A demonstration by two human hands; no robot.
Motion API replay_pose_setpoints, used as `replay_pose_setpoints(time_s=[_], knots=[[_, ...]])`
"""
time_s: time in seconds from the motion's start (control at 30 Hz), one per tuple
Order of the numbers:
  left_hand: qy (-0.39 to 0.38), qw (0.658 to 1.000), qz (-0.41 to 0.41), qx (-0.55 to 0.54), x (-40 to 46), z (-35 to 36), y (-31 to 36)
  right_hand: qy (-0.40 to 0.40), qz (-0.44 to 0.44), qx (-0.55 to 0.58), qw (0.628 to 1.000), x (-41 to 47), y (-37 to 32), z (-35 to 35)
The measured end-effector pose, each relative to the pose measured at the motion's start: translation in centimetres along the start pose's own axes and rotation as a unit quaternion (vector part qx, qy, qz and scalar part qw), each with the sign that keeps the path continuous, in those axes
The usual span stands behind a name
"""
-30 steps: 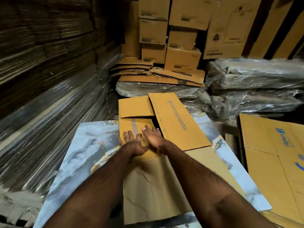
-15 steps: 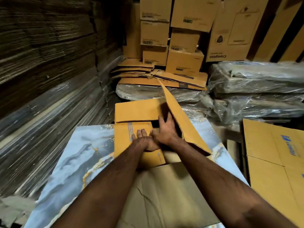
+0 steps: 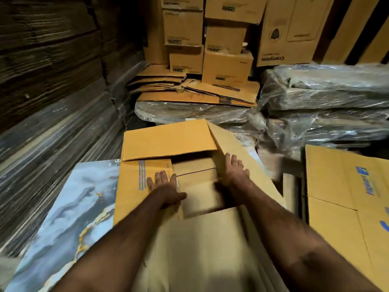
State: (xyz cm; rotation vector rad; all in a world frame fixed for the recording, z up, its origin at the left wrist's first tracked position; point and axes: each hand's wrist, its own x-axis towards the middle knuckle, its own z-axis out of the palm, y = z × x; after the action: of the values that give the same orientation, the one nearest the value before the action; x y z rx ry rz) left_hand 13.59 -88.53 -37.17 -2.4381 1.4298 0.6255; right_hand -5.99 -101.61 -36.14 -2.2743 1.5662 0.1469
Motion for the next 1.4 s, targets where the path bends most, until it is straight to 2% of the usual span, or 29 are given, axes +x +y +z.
replay_pose_setpoints(time_s=[0.1,0.17,0.3,0.37,0.43,0.57,0.67,0.77,0.9,1.07,1.17,1.33,1.4], knots=[[0.006,1.0,-0.003,0.002,0.2,0.2,0.2,0.046,-0.017,0.029,0.998,0.5,0.6,1.4],[0.006,1.0,-0.012,0.008,0.4,0.5,0.2,0.049,-0.012,0.016,0.999,0.7,0.6,1.5],[0.015,1.0,-0.022,0.01,0.3,0.7,0.3,0.076,0.009,-0.06,0.995,0.8,-0.4,1.8],[0.028,0.999,-0.03,-0.015,0.3,0.9,0.3,0.133,-0.025,-0.092,0.987,1.0,-1.4,2.8],[0.062,0.995,-0.049,-0.057,0.4,1.0,0.1,0.169,-0.096,-0.083,0.977,0.9,-3.4,3.3],[0.128,0.985,-0.066,-0.096,0.8,0.0,-1.1,0.115,-0.211,-0.065,0.969,0.9,-9.9,3.8],[0.176,0.971,-0.112,-0.115,1.5,-1.1,-3.7,0.09,-0.251,-0.054,0.962,0.9,-14.4,4.2],[0.224,0.944,-0.175,-0.169,2.5,-1.2,-7.5,0.08,-0.278,-0.04,0.957,0.9,-17.5,5.0],[0.231,0.919,-0.194,-0.253,4.2,-2.0,-11.3,0.055,-0.246,-0.021,0.968,1.9,-19.9,5.8],[0.213,0.933,-0.168,-0.238,5.9,-3.5,-13.6,0.04,-0.194,-0.01,0.98,3.3,-21.5,7.5],[0.221,0.917,-0.156,-0.292,6.3,-3.4,-14.3,0.025,-0.165,-0.006,0.986,4.2,-21.9,7.6],[0.256,0.9,-0.135,-0.327,6.4,-2.7,-13.9,0.143,-0.156,-0.018,0.977,6.4,-23.3,6.1],[0.248,0.898,-0.137,-0.336,6.5,-2.9,-13.9,0.149,-0.15,-0.026,0.977,7.6,-24.3,5.0]])
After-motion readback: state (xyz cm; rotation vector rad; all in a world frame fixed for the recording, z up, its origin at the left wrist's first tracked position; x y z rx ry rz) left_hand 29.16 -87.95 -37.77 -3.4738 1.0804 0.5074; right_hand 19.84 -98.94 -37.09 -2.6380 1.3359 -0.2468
